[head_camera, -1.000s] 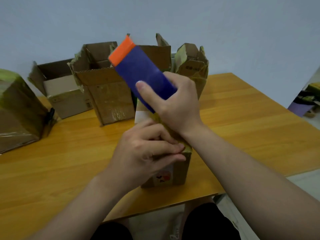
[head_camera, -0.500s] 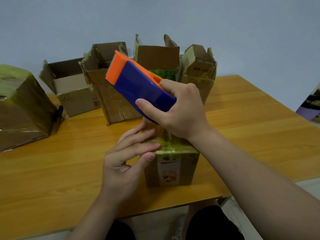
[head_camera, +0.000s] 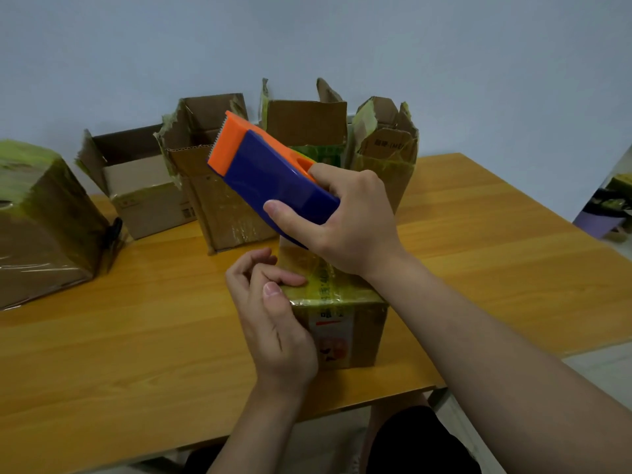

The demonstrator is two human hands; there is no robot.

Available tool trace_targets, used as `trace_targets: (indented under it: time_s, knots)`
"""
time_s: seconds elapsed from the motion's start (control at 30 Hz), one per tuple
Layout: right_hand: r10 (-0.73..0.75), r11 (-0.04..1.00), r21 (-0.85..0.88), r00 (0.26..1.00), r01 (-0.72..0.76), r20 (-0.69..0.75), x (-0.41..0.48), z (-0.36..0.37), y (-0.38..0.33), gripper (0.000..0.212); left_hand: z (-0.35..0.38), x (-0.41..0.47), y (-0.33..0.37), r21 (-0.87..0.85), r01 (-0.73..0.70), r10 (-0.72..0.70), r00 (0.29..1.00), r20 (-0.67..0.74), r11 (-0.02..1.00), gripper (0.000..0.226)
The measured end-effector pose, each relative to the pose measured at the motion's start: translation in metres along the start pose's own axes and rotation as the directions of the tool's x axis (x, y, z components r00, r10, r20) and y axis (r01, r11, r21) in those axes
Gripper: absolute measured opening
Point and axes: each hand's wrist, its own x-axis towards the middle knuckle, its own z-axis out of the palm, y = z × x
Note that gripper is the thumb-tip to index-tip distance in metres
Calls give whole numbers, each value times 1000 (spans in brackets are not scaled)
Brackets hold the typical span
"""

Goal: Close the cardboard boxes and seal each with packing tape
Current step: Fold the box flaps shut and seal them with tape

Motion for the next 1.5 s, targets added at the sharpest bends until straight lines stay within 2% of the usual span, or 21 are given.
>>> trace_targets:
  time_s: [0.17, 0.23, 0.3, 0.4, 0.53, 0.63, 0.8, 0.9, 0.97, 1.03, 1.1, 1.13, 1.23, 1.33, 1.43, 1.5]
  knots:
    - [2, 1000, -1, 1000, -2, -15, -1, 0, -1, 39, 1, 1, 4, -32, 84, -83, 996, 19, 996, 28]
    - [0, 1000, -3, 1000, -1, -27, 0, 0, -2, 38, 1, 1, 1, -103, 122, -121, 993, 17, 987, 29]
    - [-3, 1000, -9, 1000, 2, -19, 0, 0, -2, 38, -3, 1, -3, -179, 155, -149, 988, 50, 972, 34]
    - [-13, 1000, -28, 1000, 13, -4, -1, 0, -1, 39, -6, 1, 0, -190, 213, -195, 975, 108, 959, 36]
    - [-12, 1000, -26, 1000, 12, -9, 0, -1, -1, 40, -10, 9, 1, -243, 350, -289, 923, 253, 905, 29]
    - [-5, 1000, -11, 1000, 5, -28, 0, -1, 0, 40, -15, 14, -3, -309, 420, -295, 877, 379, 854, 37]
    - [22, 999, 27, 999, -20, -50, 0, -2, -1, 40, -19, 7, -2, -91, 260, -210, 905, 371, 961, 64]
    - [34, 998, 60, 999, -32, -42, -1, -4, 1, 37, -29, 13, -4, -44, 186, -160, 925, 344, 982, 53]
    - [56, 995, 91, 997, -51, -50, -2, -5, 2, 35, -36, 19, 2, -12, 20, -16, 959, 283, 1000, 43]
    - [87, 988, 133, 993, -77, -75, -1, -7, 4, 35, -36, 25, 15, 32, -188, 162, 908, 386, 982, 35]
    - [147, 965, 235, 984, -120, -101, 1, -8, 7, 38, -32, 29, 19, 79, -391, 283, 777, 562, 917, 25]
    - [182, 943, 301, 976, -140, -117, 2, -10, 10, 40, -30, 32, 19, 85, -443, 303, 729, 614, 892, 23]
    - [306, 837, 511, 941, -194, -143, -2, -14, 18, 41, -31, 43, 24, 109, -387, 212, 695, 687, 916, 24]
    - [388, 759, 603, 915, -247, -113, -6, -17, 21, 32, -23, 45, 49, 239, -374, 107, 704, 702, 896, 28]
    - [344, 794, 558, 935, -241, -87, -5, -16, 20, 36, 0, 35, 71, 388, -471, 116, 741, 661, 792, 34]
    - [311, 831, 504, 948, -237, -68, -3, -16, 17, 36, 10, 28, 74, 425, -489, 133, 760, 636, 762, 37]
